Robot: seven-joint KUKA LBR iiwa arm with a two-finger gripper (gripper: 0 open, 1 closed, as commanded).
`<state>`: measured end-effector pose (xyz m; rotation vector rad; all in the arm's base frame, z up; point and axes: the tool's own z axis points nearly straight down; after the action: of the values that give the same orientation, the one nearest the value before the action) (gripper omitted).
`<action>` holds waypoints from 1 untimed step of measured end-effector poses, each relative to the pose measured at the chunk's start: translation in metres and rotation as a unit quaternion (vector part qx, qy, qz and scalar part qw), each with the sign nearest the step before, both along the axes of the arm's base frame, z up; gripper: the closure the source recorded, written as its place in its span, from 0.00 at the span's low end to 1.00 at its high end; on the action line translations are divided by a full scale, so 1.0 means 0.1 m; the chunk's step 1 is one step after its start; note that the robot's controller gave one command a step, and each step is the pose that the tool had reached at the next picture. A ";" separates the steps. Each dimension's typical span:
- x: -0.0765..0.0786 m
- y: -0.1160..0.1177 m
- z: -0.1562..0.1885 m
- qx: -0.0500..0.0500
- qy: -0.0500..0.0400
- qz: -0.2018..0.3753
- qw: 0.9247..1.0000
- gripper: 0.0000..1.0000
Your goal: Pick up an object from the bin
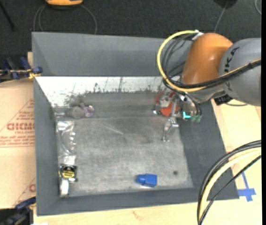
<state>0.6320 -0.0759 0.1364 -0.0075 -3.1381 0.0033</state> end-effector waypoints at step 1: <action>0.02 0.77 -0.59 0.002 -0.002 0.023 1.000 0.00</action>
Offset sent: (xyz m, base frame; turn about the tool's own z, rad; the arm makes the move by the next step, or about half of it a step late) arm 0.0016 0.0736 -0.0566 -0.0404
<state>0.6337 0.0010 0.0776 0.0662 -3.1420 -0.0023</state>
